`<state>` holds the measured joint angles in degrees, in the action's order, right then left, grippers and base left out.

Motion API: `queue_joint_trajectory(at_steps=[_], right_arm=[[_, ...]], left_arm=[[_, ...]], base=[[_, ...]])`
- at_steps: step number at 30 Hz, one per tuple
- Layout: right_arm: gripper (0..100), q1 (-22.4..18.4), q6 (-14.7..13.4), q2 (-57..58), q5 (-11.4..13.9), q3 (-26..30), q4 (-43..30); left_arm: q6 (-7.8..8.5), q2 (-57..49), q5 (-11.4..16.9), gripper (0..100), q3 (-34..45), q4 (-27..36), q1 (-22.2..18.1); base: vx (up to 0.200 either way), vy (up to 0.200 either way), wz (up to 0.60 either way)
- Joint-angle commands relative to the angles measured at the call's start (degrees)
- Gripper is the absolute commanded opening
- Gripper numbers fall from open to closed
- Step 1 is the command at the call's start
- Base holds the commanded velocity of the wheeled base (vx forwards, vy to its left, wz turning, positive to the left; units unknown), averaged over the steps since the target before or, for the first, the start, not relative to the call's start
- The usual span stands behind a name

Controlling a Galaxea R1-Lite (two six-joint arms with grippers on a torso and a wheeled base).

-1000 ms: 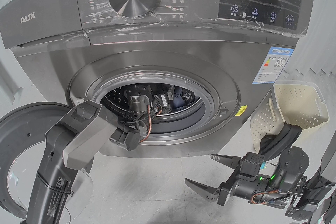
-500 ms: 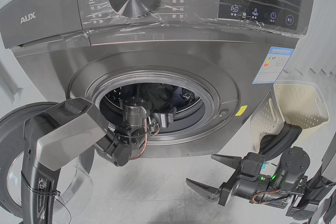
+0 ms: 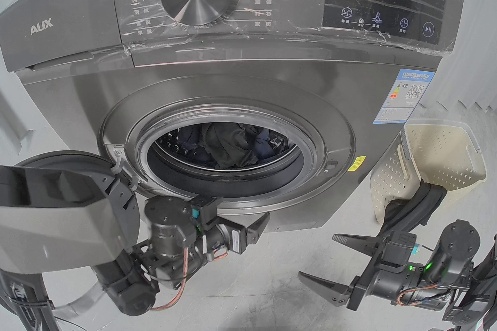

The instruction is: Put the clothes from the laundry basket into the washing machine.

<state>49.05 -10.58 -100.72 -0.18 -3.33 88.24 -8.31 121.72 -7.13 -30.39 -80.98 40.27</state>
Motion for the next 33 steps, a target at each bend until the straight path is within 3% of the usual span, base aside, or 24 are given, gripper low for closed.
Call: queue_joint_trajectory(at_steps=[1,4,7,9,13,17,21,25,28,29,31,33], right_arm=[[100,-1.77,-0.93,9.93,-1.93,3.33,-0.26],[100,-3.26,-1.28,12.83,-4.39,3.33,-0.96],[100,-5.29,-1.46,14.94,-4.65,3.33,-2.45],[100,-8.8,-1.28,18.28,-4.65,3.33,-4.39],[100,-10.47,-1.11,20.3,-4.56,3.33,-5.35],[100,-13.9,0.03,24.78,-4.65,3.33,-10.19],[100,-15.39,2.85,31.02,-4.39,3.33,-19.51],[100,-17.94,2.5,38.49,-4.48,3.33,-29.79],[100,-21.11,3.02,50.01,-4.21,3.33,-39.81],[100,-21.11,3.02,50.01,-4.21,3.33,-39.81],[100,-26.29,3.73,63.72,-3.95,3.06,-52.9],[100,-29.28,4.6,68.46,-3.6,3.06,-56.86]], left_arm=[[-1.0,-13.97,-0.34,100,15.63,-5.85,5.7],[-1.53,-19.68,-0.6,100,19.76,-6.64,6.14],[-1.44,-23.46,-1.83,100,21.69,-6.47,5.7],[-1.27,-28.73,-3.5,100,24.68,-5.77,4.91],[-1.0,-31.28,-3.59,100,26.61,-5.77,4.3],[-0.74,-36.47,-4.03,100,30.39,-4.8,0.25],[0.67,-43.76,-4.65,100,30.39,1.0,-1.77],[1.28,-50.36,-4.91,100,30.39,8.65,-1.68],[3.74,-59.32,-4.91,100,30.39,17.17,-1.86],[3.74,-59.32,-4.91,100,30.39,17.17,-1.86],[5.15,-70.48,-5.09,100,30.39,28.07,-5.72],[5.41,-74.97,-4.56,100,30.39,34.66,-9.24]], base=[[0.0,0.0,0.0],[0.0,0.0,0.0],[0.0,0.0,0.0],[0.0,0.0,0.0],[0.0,0.0,0.0],[-0.1,0.0,0.0],[-0.2,0.0,0.0],[-0.2,0.0,0.0],[-0.2,0.0,0.0],[-0.2,0.0,0.0],[-0.2,0.0,0.0],[-0.2,0.0,0.0]])
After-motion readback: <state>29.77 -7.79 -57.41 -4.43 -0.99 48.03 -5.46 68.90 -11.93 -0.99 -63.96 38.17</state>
